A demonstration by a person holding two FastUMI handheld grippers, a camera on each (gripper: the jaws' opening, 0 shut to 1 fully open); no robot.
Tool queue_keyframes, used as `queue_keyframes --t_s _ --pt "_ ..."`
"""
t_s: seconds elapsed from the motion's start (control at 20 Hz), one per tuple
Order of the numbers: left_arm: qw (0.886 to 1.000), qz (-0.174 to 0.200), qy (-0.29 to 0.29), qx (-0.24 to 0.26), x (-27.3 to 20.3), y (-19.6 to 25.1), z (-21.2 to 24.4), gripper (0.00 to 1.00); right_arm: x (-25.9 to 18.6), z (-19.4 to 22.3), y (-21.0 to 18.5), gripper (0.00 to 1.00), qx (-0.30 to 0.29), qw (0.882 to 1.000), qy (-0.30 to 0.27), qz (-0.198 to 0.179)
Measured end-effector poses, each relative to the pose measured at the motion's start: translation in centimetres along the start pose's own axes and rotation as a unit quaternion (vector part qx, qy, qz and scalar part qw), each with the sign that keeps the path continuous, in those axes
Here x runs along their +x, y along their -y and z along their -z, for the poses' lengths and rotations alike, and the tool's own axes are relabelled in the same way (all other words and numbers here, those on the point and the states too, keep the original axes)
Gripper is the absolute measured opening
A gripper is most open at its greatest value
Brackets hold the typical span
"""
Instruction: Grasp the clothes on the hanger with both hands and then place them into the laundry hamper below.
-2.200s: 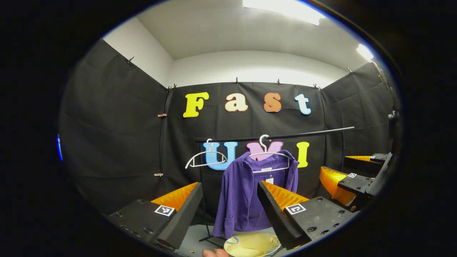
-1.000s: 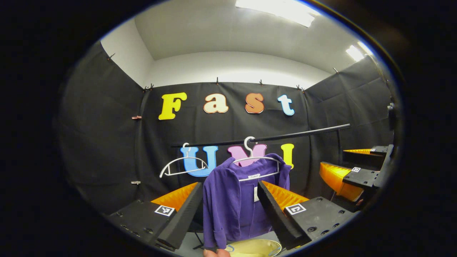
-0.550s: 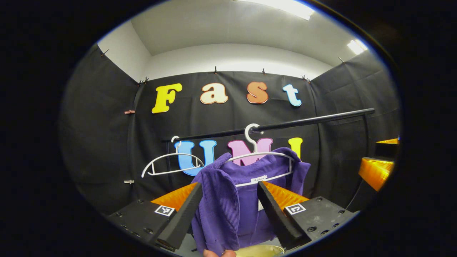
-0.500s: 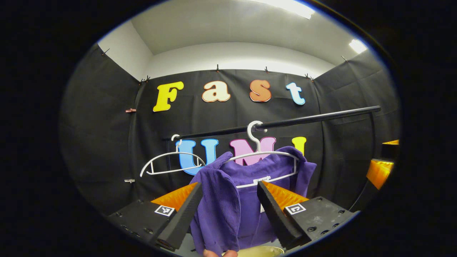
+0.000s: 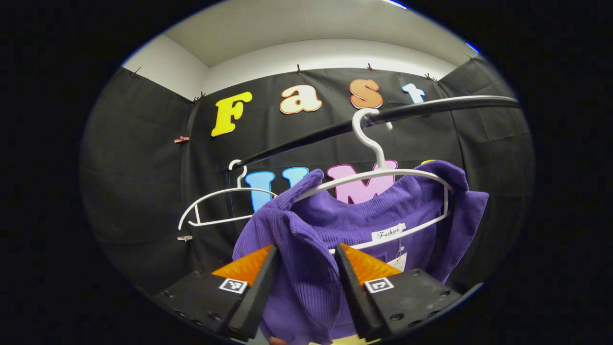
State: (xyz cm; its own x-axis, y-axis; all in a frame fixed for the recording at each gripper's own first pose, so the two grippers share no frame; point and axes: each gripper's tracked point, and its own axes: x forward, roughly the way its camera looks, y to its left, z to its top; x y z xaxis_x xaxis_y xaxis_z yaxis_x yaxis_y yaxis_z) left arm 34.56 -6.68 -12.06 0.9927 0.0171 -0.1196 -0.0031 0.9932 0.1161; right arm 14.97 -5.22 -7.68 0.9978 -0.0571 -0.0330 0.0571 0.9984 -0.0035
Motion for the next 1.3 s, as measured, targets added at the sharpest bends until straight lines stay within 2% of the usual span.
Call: queue_keyframes --t_s 0.1,0.15,0.3,0.45,0.7,0.8,0.85,0.9,0.95,1.0,1.1,1.15,1.3 --pt "1.000 0.001 -0.005 -0.004 0.2 -0.4 0.3 0.49 1.4 0.7 -0.5 0.98 -0.001 1.000 0.000 -0.004" --pt "1.000 0.005 -0.005 -0.010 0.1 -0.6 0.3 0.41 2.2 1.1 -0.8 0.98 0.000 1.000 -0.002 -0.005" --pt "0.999 0.014 -0.011 -0.033 0.3 -1.4 0.7 0.06 5.4 1.8 -0.6 0.98 0.004 1.000 0.002 0.006" --pt "0.999 0.018 -0.025 -0.042 0.1 -2.1 1.0 0.05 9.5 2.5 -0.1 0.98 0.006 1.000 0.015 0.023" --pt "0.998 0.021 -0.030 -0.044 0.0 -2.5 1.2 0.05 15.6 6.0 -0.1 0.98 0.045 0.998 -0.013 0.032" --pt "0.998 0.023 -0.032 -0.047 0.1 -2.6 1.2 0.05 16.9 6.9 0.0 0.75 0.065 0.997 -0.021 0.038" --pt "0.998 0.024 -0.033 -0.046 0.2 -2.6 1.1 0.05 17.3 7.1 0.0 0.68 0.077 0.996 -0.022 0.036" --pt "0.998 0.024 -0.034 -0.044 0.2 -2.7 1.1 0.05 17.6 7.4 -0.4 0.47 0.092 0.995 -0.026 0.030" --pt "0.998 0.026 -0.034 -0.040 0.3 -2.7 1.2 0.05 17.7 7.6 -0.6 0.45 0.112 0.993 -0.037 0.027" --pt "0.999 0.025 -0.033 -0.035 0.3 -2.7 1.1 0.03 18.0 8.5 -0.5 0.25 0.134 0.989 -0.052 0.029" --pt "0.999 0.021 -0.030 -0.029 0.4 -2.9 1.1 0.05 18.5 9.9 -1.6 0.08 0.190 0.979 -0.076 0.009" --pt "0.999 0.019 -0.030 -0.027 0.4 -2.9 1.0 0.07 17.0 10.1 -2.1 0.08 0.205 0.974 -0.093 0.015" --pt "0.999 0.018 -0.025 -0.029 0.7 -2.9 0.8 0.03 18.2 10.6 -2.1 0.05 0.263 0.958 -0.115 -0.019"
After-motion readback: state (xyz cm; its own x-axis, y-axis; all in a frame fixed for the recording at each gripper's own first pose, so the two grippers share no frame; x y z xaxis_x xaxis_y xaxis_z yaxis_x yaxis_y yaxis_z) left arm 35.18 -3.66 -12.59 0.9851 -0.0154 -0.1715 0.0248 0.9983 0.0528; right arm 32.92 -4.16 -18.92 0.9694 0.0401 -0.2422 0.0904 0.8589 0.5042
